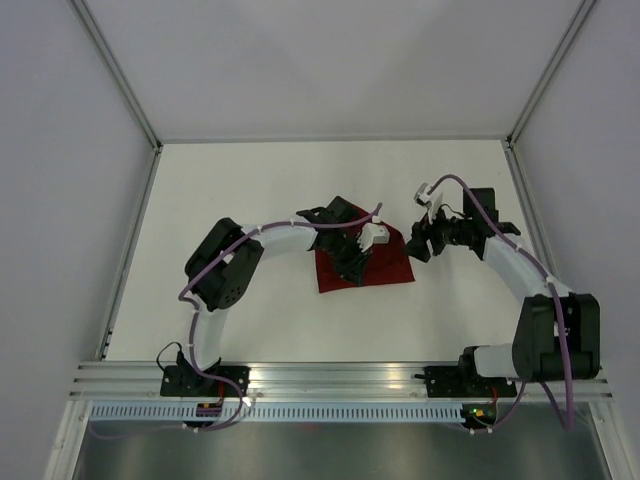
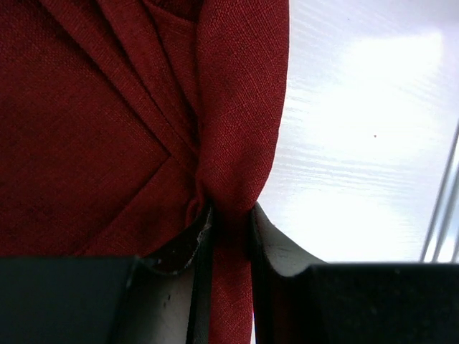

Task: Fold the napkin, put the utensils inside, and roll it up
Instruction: Roll the napkin at the center of the board.

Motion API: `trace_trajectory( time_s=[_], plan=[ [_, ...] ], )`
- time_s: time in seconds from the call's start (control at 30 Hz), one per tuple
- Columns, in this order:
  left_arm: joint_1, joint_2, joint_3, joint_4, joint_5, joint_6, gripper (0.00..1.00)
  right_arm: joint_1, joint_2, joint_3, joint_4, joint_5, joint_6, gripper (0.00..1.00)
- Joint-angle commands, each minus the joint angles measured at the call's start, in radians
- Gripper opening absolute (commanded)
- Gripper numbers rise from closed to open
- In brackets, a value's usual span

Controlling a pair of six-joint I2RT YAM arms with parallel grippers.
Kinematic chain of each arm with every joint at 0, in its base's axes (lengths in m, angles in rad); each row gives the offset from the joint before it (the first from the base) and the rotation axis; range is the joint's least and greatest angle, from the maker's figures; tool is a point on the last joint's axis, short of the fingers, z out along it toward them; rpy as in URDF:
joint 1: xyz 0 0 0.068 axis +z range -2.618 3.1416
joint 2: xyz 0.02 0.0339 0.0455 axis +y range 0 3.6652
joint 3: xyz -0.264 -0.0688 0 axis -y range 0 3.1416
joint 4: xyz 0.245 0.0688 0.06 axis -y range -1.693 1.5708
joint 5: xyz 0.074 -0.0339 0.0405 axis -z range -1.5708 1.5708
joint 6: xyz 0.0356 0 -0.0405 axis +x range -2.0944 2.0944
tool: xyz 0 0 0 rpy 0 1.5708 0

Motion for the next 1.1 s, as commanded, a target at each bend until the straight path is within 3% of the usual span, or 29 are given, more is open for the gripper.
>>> trace_trajectory(
  time_s=[0.0,0.23,0.4,0.67,0.77,0.87,1.0,1.07],
  plan=[
    [0.036,0.098,0.041,-0.138,0.126,-0.064,0.02,0.054,-0.143,-0.104,0.091,0.04,-0.162,0.67],
    [0.059,0.207,0.18,-0.29,0.219,-0.066,0.02,0.343,-0.324,-0.352,0.249,0.32,-0.262,0.74],
    [0.07,0.252,0.23,-0.345,0.265,-0.064,0.02,0.519,-0.29,-0.414,0.353,0.504,-0.298,0.75],
    [0.072,0.276,0.259,-0.382,0.284,-0.057,0.02,0.628,-0.168,-0.426,0.457,0.604,-0.322,0.74],
    [0.073,0.279,0.262,-0.387,0.287,-0.055,0.02,0.653,-0.132,-0.42,0.454,0.609,-0.324,0.68],
    [0.073,0.275,0.268,-0.393,0.29,-0.052,0.04,0.665,-0.109,-0.417,0.441,0.607,-0.325,0.56],
    [0.081,0.255,0.273,-0.387,0.288,-0.054,0.21,0.664,-0.083,-0.402,0.401,0.606,-0.307,0.34],
    [0.085,0.226,0.265,-0.365,0.282,-0.072,0.24,0.662,-0.069,-0.389,0.356,0.592,-0.293,0.32]
  ],
)
